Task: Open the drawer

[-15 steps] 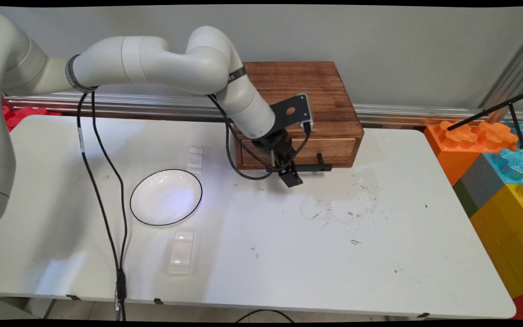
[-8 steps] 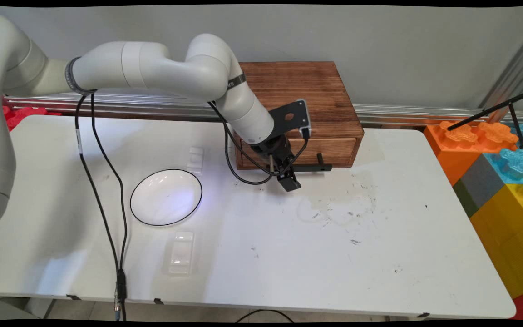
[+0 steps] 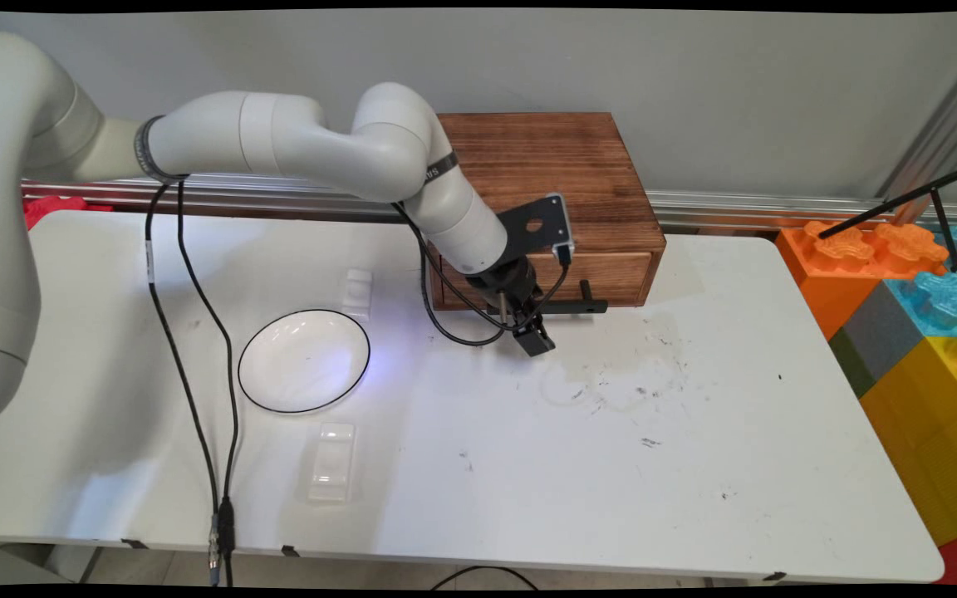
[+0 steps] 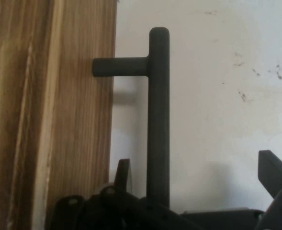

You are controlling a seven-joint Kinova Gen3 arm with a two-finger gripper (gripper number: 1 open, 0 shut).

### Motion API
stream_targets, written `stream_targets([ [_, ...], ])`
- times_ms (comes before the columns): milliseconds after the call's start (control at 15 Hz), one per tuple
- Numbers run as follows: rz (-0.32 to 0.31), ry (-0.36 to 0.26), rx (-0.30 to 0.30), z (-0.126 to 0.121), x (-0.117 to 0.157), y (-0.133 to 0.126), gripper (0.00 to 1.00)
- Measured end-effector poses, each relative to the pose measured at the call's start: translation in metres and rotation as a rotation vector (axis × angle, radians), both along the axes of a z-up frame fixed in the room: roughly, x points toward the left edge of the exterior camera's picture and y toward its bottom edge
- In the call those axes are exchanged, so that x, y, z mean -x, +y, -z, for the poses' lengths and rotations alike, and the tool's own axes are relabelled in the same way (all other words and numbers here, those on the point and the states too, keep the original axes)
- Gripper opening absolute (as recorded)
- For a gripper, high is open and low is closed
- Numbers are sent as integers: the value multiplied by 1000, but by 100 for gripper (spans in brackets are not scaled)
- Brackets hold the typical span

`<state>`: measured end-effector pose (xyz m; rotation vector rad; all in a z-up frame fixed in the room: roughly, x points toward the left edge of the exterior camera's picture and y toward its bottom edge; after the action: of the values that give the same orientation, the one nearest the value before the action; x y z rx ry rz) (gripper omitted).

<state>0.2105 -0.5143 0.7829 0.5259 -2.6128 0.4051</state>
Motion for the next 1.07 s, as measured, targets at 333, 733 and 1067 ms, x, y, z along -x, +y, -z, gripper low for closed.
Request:
stream_targets([
  [333, 4, 13, -12, 9, 6, 4, 100],
  [733, 15, 31, -39, 17, 14, 17, 100],
  [1067, 35, 54, -75, 20, 24, 39, 100],
])
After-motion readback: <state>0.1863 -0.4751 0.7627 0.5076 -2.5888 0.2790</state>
